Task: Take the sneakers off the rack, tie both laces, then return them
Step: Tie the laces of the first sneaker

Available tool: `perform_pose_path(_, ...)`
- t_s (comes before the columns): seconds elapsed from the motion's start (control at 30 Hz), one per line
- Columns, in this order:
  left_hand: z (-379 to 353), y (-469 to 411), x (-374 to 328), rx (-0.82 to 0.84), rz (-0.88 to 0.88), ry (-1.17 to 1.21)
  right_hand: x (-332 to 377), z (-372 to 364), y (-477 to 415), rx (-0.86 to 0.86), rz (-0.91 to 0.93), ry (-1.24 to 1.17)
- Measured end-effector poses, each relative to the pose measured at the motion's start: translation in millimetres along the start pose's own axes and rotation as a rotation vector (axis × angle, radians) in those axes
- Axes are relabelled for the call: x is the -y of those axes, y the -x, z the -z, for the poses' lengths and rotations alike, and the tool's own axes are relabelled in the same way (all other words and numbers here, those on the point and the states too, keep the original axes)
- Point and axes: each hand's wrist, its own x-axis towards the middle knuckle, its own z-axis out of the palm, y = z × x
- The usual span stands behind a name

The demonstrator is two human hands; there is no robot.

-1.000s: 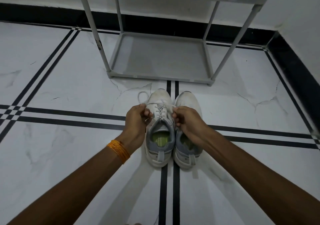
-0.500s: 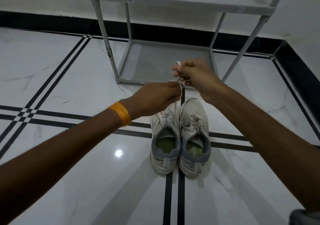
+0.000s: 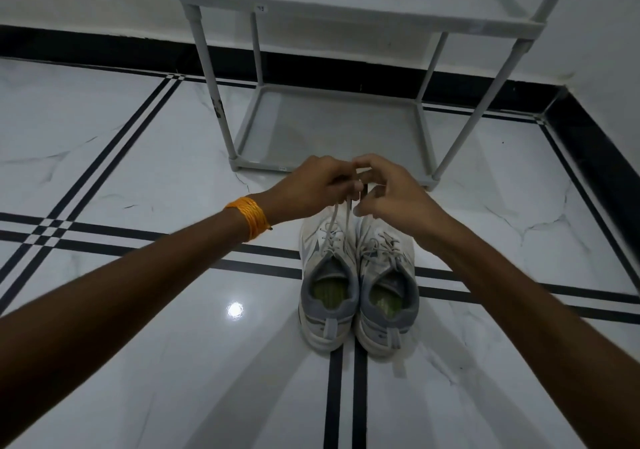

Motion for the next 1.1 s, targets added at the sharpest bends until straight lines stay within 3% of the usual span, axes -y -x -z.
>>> perform_pose_path(0.17,1,6,1,-0.027,0.094,0.152,1,15,-6,0.008,-0.011,0.196)
perform_pose_path(0.3,-1,14,3,-0.012,0.144,0.207,22,36,-8,-0.087,0.052,0.111)
perform_pose_path(0.5,-23,19,-4,-0.322,-0.043,-0.185,31,33,-23,-0.25,0.206,0.133)
perform_pose_path(0.63,-25,22,4,-0.39,-0.268,-0.481,11,24,-35,-0.422,0.266,0.288)
perform_pose_path(0.73,-25,23,13,-0.346,-0.398,-0.548,-13,19,-40,-0.371,0.223,0.389)
perform_pose_path(0.8,-25,23,11,-0.281,-0.301,-0.459,-25,12,-37,-0.292,0.158,0.466)
perform_pose_path(0.93,-13,16,-2,-0.066,0.179,0.053,-20,0,-19,-0.287,0.128,0.481)
perform_pose_path(1.0,-9,13,-8,0.01,0.36,0.284,-11,-4,-6,-0.295,0.103,0.394)
perform_pose_path(1.1,-9,14,-14,0.049,0.462,0.476,1,-14,14,-0.223,0.015,0.086)
